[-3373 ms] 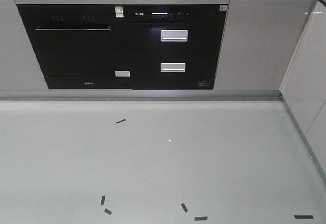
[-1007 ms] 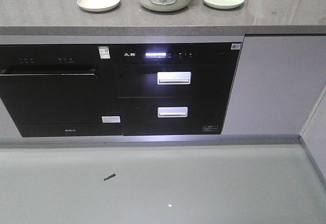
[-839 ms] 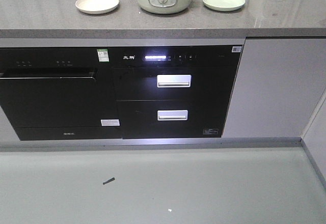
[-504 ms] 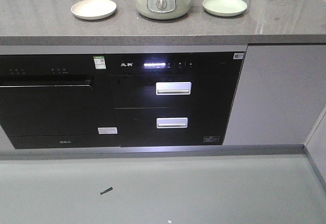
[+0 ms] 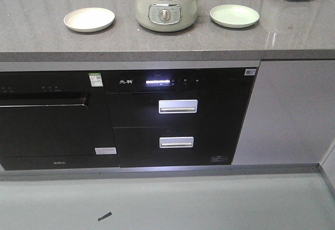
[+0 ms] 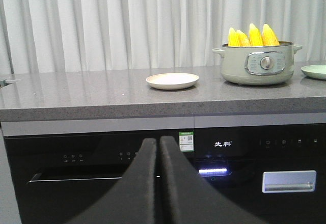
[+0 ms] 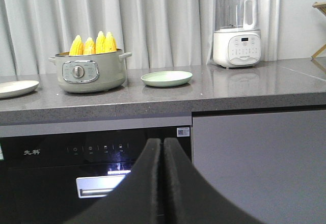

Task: Distribute corn equally

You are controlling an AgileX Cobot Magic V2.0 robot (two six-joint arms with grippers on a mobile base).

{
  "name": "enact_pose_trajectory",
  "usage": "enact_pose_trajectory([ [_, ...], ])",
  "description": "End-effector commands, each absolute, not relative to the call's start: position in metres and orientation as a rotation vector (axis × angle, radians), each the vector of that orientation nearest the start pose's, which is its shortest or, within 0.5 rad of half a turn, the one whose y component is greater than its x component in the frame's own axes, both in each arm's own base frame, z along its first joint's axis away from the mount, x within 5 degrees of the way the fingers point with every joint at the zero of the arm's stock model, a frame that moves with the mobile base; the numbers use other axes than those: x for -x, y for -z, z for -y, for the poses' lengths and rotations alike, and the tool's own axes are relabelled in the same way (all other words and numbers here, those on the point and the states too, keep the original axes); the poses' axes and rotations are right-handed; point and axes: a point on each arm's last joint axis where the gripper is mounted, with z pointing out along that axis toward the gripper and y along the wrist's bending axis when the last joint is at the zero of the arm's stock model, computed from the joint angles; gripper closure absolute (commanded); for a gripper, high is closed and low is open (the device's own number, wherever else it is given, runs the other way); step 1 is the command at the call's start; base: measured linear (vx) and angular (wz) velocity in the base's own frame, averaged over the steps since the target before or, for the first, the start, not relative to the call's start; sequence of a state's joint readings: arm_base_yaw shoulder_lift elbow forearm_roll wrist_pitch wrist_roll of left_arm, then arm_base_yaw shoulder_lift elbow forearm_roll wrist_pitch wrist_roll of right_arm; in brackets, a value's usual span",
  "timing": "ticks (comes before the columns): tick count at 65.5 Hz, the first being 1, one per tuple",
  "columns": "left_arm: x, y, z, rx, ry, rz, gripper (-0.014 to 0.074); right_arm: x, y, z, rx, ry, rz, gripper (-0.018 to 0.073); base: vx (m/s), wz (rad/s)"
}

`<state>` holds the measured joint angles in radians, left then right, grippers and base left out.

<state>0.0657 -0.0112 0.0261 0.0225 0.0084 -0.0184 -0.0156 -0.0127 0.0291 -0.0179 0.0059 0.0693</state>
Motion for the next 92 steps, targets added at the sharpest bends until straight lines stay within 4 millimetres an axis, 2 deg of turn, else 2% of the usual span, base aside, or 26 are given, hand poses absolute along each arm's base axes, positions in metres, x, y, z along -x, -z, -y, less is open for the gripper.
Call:
enact_pose_trajectory([
  [1, -0.0551, -0.2071, -0.0034, 0.054, -0.039, -1.433, 0.0603, -0.0559, -0.2080, 0.0007, -0.035, -0.017, -1.435, 0.0566, 0.19, -0.01],
  [92, -0.0551, -0.2071, -0.0034, 0.054, -0.039, -1.433, 0.0603, -0.0559, -0.2080, 0.0007, -0.035, -0.017, -1.435, 0.0566, 0.19, -0.01],
])
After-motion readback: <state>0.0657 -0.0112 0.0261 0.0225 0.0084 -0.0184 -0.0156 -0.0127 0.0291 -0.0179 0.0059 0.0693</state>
